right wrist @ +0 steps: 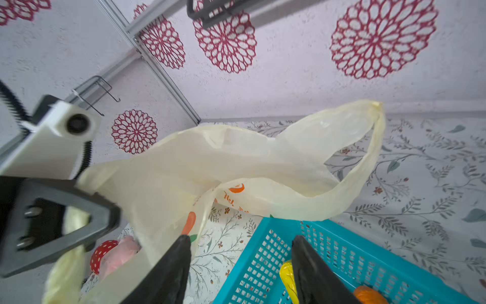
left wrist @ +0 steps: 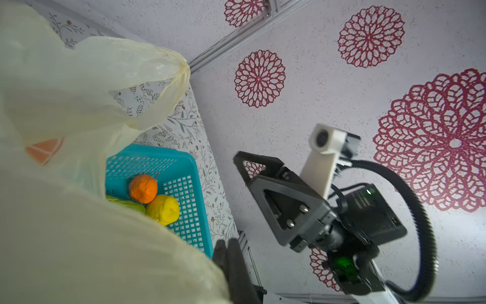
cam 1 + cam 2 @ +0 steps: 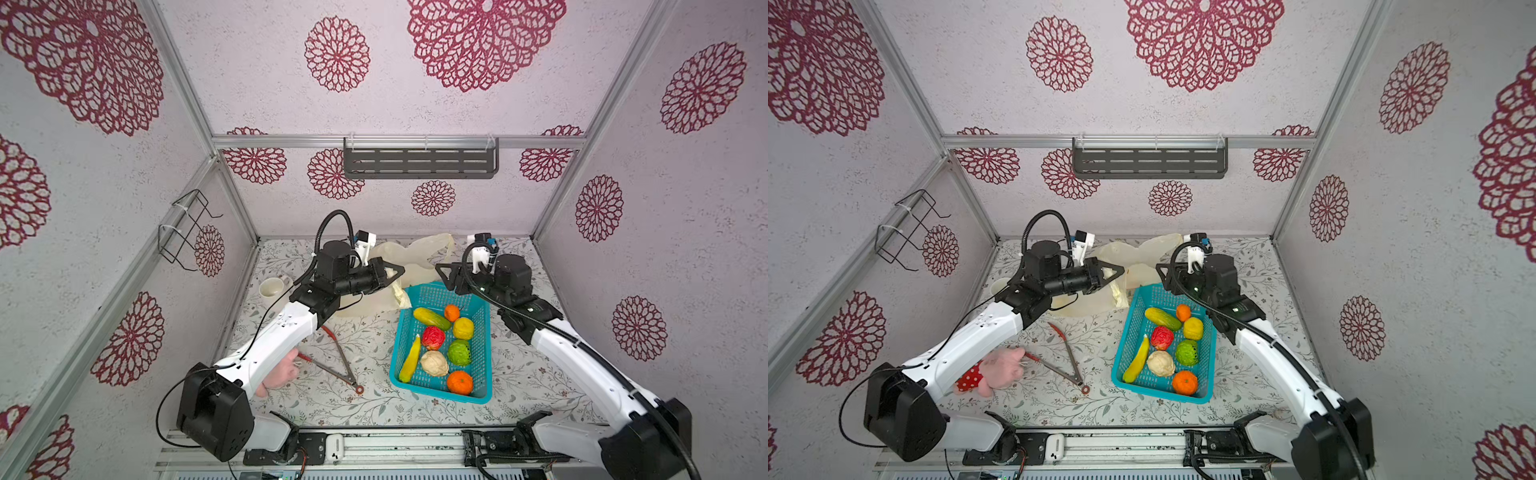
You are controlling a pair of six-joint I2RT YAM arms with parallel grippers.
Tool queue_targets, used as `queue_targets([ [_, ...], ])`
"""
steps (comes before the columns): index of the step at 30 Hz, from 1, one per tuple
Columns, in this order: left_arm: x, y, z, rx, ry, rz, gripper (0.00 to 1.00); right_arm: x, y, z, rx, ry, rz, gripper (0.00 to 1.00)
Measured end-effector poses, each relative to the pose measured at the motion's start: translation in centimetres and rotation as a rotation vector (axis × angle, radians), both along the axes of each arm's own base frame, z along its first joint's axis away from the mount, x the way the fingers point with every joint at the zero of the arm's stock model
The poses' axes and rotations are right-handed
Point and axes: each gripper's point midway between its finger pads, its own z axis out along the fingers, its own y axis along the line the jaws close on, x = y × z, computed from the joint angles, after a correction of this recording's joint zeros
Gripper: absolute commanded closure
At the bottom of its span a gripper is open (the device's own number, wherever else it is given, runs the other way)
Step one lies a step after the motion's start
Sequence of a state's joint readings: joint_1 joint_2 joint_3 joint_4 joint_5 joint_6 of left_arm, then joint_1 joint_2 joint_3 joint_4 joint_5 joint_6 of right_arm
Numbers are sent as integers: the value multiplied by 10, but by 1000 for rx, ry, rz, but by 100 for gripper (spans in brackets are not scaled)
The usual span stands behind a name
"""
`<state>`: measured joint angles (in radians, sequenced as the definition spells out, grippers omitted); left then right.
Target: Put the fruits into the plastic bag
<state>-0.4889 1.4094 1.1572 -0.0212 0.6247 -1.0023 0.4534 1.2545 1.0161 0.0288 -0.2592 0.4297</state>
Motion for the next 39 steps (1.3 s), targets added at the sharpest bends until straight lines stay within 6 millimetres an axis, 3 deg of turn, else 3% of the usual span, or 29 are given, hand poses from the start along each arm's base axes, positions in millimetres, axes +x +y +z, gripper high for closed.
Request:
queue_targets([
  [2, -7, 0, 4, -5, 2, -21, 100, 4, 16, -17, -19, 44, 25, 34],
  [5, -18, 1, 12, -14, -2, -52, 100, 9, 41, -25, -34, 73, 66, 34],
  [11, -33, 4, 19, -19, -1, -80, 100, 27, 77, -14, -31, 60, 96, 34],
  [19, -37, 6, 1, 1, 39, -81, 100, 43, 101, -9, -37, 57, 121, 44],
  [22, -37, 6, 1, 2, 38, -80, 100, 43, 115, -23, -50, 97, 161, 46],
  [25, -37, 6, 2, 6, 29, -83, 100, 37, 123, -50, -96, 174, 184, 50],
  [30, -41, 7, 5, 10, 6, -98, 100, 16, 105, -102, -240, 326, 130, 52],
  [34, -43, 8, 8, 12, -6, -110, 100, -10, 62, -139, -368, 411, 42, 50],
  [39, -46, 7, 9, 9, -9, -134, 100, -22, 32, -153, -440, 458, -20, 49],
])
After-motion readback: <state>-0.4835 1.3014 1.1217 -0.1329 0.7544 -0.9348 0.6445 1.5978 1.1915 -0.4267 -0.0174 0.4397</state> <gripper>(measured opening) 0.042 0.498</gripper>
